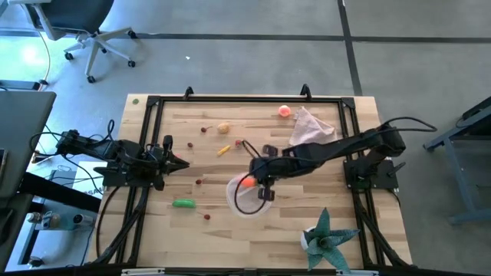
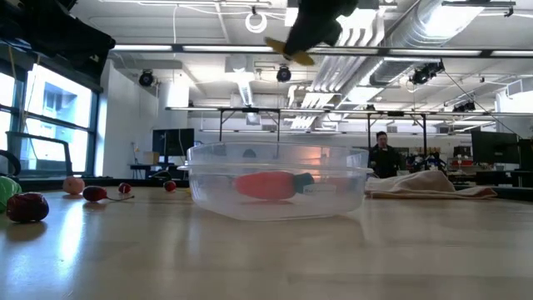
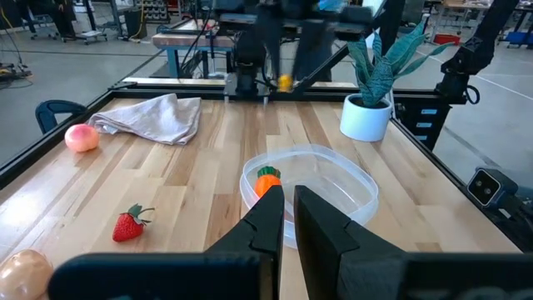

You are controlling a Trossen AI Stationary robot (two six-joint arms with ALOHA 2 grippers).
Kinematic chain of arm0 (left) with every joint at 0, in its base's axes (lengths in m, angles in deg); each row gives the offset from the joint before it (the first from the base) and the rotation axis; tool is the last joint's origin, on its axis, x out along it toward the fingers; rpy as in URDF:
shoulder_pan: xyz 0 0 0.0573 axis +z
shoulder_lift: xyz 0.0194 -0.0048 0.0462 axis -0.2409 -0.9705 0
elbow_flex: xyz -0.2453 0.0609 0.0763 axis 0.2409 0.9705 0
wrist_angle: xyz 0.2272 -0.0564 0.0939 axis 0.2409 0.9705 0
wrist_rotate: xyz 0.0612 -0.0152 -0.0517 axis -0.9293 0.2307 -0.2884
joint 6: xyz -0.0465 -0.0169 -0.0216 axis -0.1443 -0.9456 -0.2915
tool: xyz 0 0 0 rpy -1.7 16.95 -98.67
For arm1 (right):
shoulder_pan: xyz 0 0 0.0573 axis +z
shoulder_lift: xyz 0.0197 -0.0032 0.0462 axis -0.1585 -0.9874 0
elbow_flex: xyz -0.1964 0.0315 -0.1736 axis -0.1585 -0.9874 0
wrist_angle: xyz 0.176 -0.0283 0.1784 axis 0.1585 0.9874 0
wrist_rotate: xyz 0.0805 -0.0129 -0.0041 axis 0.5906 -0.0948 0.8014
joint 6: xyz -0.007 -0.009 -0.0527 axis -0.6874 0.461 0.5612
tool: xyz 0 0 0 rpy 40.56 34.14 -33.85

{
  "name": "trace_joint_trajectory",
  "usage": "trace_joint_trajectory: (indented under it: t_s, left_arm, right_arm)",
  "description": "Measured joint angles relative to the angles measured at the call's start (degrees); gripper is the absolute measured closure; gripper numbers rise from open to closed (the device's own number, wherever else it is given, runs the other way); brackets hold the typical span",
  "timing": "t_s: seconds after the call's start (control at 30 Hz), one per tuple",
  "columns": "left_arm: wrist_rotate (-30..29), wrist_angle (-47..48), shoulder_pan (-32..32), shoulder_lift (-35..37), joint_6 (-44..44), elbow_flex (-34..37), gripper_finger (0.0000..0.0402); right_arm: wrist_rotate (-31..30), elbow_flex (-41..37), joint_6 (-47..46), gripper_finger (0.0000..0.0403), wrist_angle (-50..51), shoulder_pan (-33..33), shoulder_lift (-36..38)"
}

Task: Pick and placing Produce into tupperware
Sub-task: Put the corn into the transparent bin

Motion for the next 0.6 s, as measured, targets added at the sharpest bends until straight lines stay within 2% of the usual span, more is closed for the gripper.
trace_joint_trajectory:
  t_s: [0.13, 0.43, 0.6]
  left_arm:
    - [0.0, 0.0, 0.0, 0.0, 0.0, 0.0, 0.0380]
    - [0.0, 0.0, 0.0, 0.0, 0.0, 0.0, 0.0380]
    - [0.0, 0.0, 0.0, 0.0, 0.0, 0.0, 0.0380]
  right_arm:
    - [2.0, -0.1, 2.2, 0.0359, -3.5, 0.9, -1.6]
    - [5.0, -0.2, 4.3, 0.0359, -3.3, 0.6, -12.9]
    - [6.6, -0.2, 4.8, 0.0359, -4.1, 0.6, -16.8]
